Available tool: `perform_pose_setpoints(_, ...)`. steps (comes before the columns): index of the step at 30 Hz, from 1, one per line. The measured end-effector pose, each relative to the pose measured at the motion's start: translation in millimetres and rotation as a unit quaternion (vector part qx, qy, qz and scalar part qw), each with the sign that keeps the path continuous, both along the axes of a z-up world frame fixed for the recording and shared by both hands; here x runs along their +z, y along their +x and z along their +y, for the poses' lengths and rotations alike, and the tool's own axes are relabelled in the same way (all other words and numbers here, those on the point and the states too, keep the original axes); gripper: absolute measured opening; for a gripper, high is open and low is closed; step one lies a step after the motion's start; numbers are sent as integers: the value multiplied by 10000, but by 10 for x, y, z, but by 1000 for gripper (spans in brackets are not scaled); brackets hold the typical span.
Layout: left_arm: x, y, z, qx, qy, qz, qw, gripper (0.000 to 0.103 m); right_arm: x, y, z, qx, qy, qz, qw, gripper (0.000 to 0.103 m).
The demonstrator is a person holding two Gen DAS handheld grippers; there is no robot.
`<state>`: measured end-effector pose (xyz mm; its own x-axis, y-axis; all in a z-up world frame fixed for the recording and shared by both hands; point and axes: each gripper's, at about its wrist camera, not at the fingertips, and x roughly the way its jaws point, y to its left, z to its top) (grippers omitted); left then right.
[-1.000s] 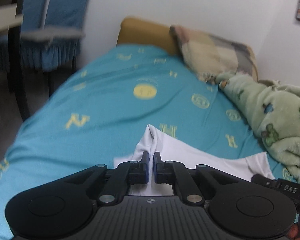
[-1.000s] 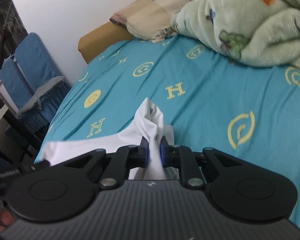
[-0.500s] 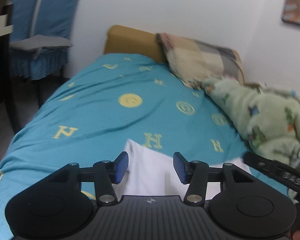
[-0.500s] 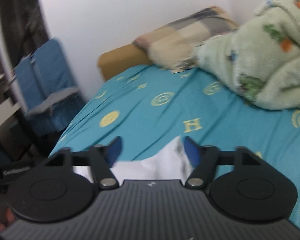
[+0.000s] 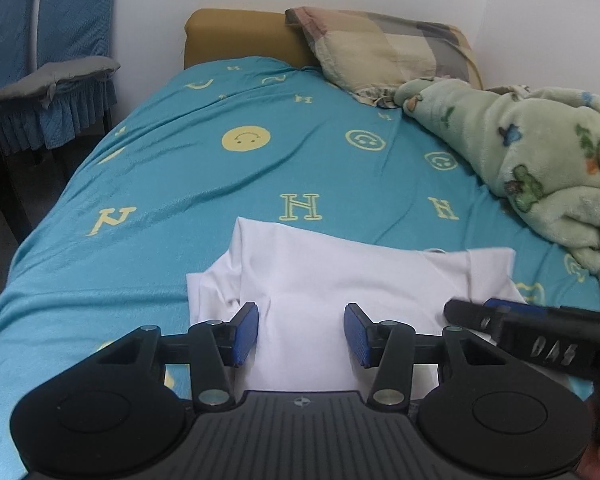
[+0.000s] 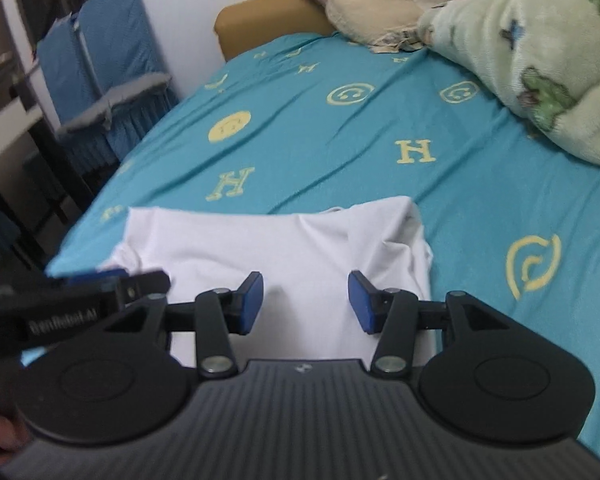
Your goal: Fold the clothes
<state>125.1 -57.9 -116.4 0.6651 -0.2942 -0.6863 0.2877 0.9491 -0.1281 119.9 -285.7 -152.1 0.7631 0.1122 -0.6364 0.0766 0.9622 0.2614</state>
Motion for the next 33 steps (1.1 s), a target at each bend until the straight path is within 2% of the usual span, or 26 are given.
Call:
perform_pose_setpoints(3,134,-257,59,-62,-185,29,9998,50,202,-239,-26,-71,48,-198,9998,51)
perform_pose_setpoints(6,107,-510,58,-347,-106,48,9993,51,287,-484,38,-59,-188,-211,9996,51)
perform_pose_setpoints(8,-15,-579,31,-267,109,237,9993,51,219,-574,78,-28,-178,-3,9998,51)
perform_pose_setpoints(10,-60,-667,20,-239,136,142,9995,51,109,-626,124,28,-167,247,9996,50)
perform_pose_setpoints(12,-61,-757,13,-243,-18,98,9997,53,-27,-625,215,178,-444,389,9981,50)
perform_pose_setpoints(14,-29,-853,23,-185,-80,47,9998,54,-87,-637,310,337,-818,328,9955,51)
perform_pose_setpoints(17,83,-987,90,63,-329,78,9994,54,-86,-646,305,283,-764,305,9962,51)
perform_pose_setpoints(20,244,-1159,217,314,-931,235,9949,62,-79,-655,274,245,-663,298,9971,51)
perform_pose_setpoints(22,300,-1306,331,500,-1675,340,9840,78,-73,-666,272,207,-634,297,9973,51)
perform_pose_setpoints(25,250,-1416,487,831,-2621,687,9590,81,-61,-689,279,139,-598,288,9977,51)
perform_pose_setpoints(29,-55,-1230,678,1649,-2967,1313,9314,81,-53,-699,283,85,-562,287,9980,51)
perform_pose_setpoints(32,-324,-1096,872,2260,-3463,1624,8959,82,-57,-703,295,66,-575,274,9979,51)
perform_pose_setpoints(33,-369,-1049,903,2272,-3614,1613,8898,82,-58,-706,301,56,-583,268,9979,51)
